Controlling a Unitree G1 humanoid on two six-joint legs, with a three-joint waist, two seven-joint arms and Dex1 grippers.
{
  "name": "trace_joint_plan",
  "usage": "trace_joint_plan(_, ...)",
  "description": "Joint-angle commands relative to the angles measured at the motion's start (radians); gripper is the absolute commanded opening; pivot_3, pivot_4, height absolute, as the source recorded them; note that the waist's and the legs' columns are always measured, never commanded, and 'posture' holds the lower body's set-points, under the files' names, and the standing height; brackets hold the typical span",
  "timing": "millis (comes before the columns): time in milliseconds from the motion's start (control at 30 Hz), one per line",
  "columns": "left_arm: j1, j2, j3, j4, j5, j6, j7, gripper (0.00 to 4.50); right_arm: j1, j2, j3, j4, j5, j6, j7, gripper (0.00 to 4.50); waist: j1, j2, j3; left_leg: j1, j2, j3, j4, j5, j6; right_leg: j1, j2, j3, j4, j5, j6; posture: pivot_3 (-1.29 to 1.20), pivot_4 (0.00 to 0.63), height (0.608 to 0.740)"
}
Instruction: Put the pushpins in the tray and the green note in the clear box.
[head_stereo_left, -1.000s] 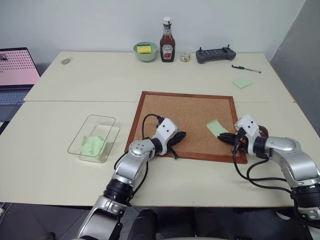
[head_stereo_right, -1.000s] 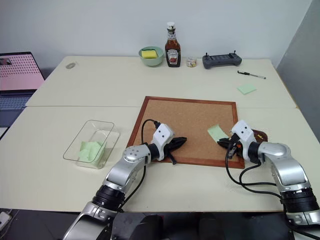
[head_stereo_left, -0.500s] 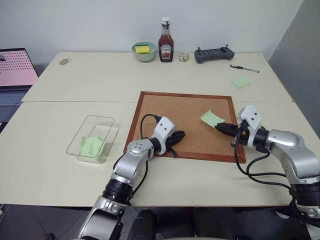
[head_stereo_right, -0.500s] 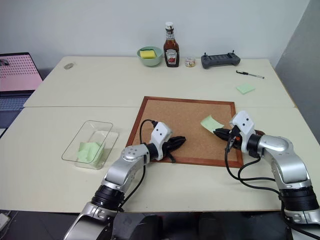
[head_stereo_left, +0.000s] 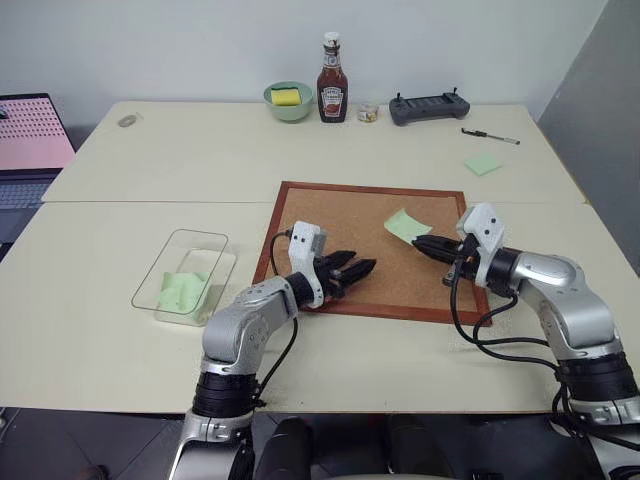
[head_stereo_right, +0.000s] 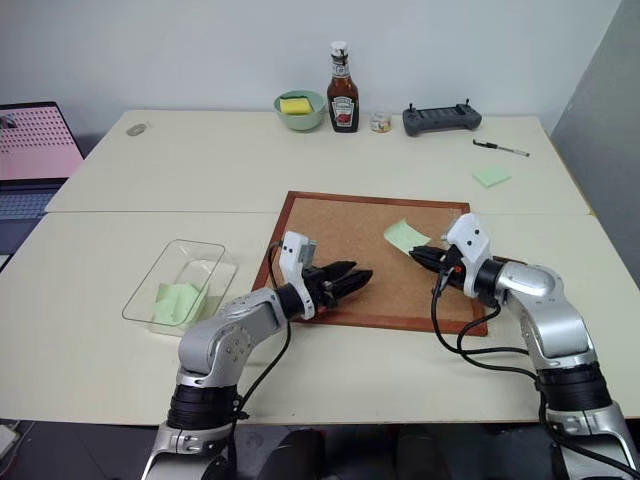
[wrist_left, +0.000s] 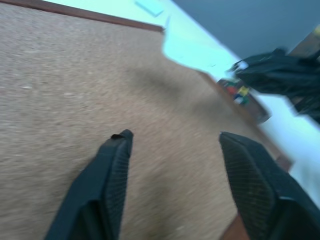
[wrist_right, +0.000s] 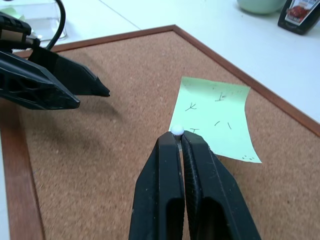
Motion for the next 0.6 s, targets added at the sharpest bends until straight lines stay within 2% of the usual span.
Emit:
trace_joint_plan(33,-0.08,-0.072,0.054,0.036,-0.067,0.035,0.09,4.15,-0.029,0.004,0.002,-0.036,-0.005,-0.025,0.0,0.0,0.001,-0.001,0.0,0.0,0.0,0.0,0.0,0.0,0.0,0.0,0.0,0.0,0.0,0.0,0.0,0.0,0.15,0.74)
trace_joint_plan(100,-0.122,-0.108,0.086,0.087,-0.088,0.033,0.122,4.49,-0.031,0.004,0.004,-0.053,-0.001,-0.018,0.0,0.0,0.001,-0.001,0.0,-0.001,0.0,0.0,0.0,0.0,0.0,0.0,0.0,-0.001,-0.001,0.0,0.0,0.0,0.15,0.74)
trace_joint_plan(600,-0.304,-0.185,0.154,0.397,-0.141,-0.049,0.172,4.49,-0.031,0.003,0.019,-0.12,0.001,0.004,-0.007,0.0,0.0,-0.001,0.0,-0.004,0.0,-0.001,0.001,0.001,-0.001,-0.002,0.0,-0.001,-0.001,0.0,0.0,0.0,0.15,0.74)
